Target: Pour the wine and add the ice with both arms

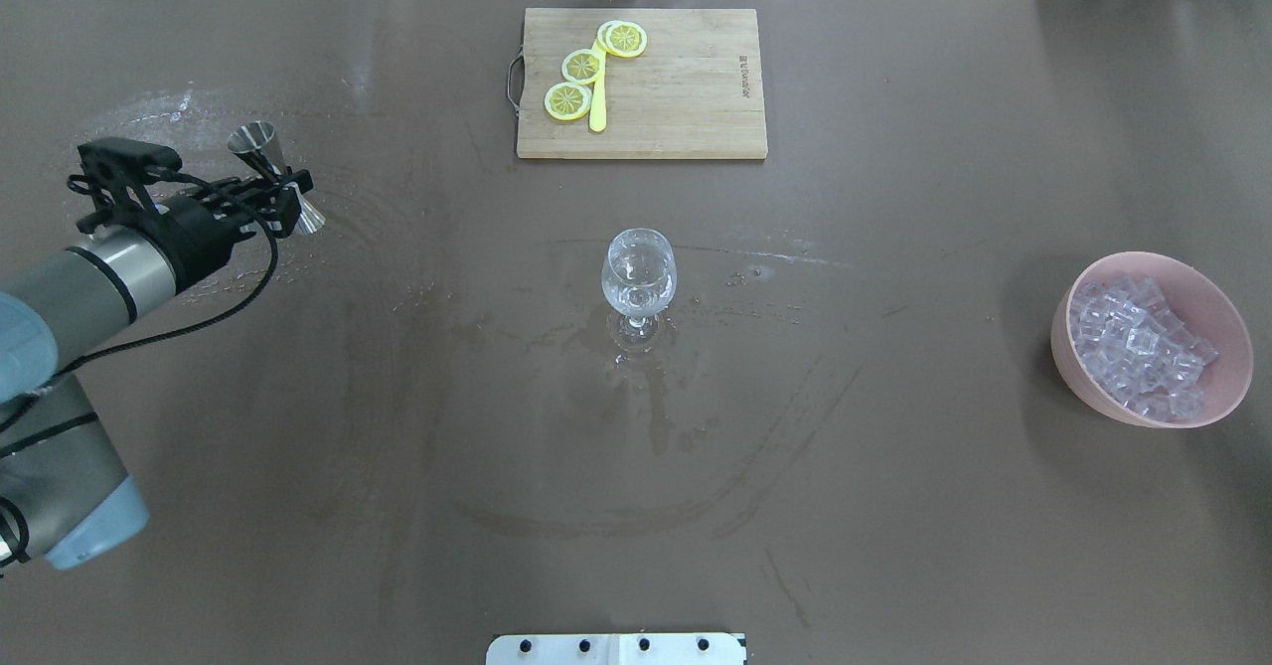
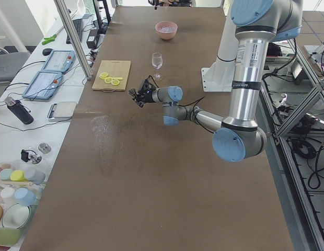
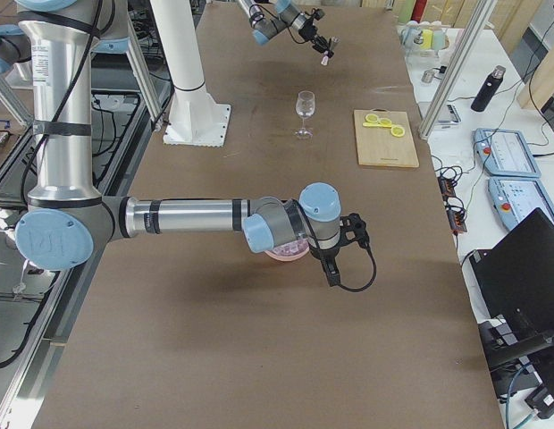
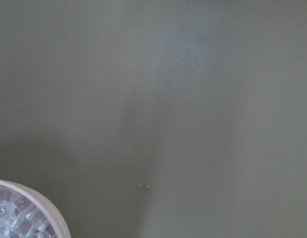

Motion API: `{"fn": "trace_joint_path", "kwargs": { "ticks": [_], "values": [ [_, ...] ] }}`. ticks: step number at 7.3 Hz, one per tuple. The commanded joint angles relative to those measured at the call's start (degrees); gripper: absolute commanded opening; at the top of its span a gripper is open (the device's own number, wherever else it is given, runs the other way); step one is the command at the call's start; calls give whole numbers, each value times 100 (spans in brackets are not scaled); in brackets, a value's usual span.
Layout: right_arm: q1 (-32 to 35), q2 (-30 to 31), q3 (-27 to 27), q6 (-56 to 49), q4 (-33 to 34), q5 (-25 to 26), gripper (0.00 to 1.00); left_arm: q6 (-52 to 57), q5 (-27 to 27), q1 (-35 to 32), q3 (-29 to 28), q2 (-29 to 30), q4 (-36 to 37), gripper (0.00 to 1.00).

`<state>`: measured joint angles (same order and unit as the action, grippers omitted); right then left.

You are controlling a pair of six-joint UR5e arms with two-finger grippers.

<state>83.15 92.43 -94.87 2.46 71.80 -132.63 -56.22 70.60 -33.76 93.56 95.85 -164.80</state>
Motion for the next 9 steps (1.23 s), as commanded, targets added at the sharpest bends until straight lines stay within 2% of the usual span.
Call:
{"fn": "trace_joint_path", "kwargs": {
  "ticks": [1, 2, 4, 6, 9],
  "values": [
    [0, -6, -14, 0, -8, 0, 100, 154, -897, 502, -109, -197, 18, 0],
    [0, -6, -14, 0, -8, 0, 100, 573, -907, 502, -101, -355, 10, 0],
    [0, -6, -14, 0, 0, 0, 100, 699, -907, 502, -136, -706, -17, 0],
    [0, -15, -6, 0, 0, 9, 100, 857, -873, 485, -215, -997, -611, 0],
    [0, -41, -6, 0, -8, 9, 100, 1271, -855, 292, -679, -955, -1219, 0]
  ]
}}
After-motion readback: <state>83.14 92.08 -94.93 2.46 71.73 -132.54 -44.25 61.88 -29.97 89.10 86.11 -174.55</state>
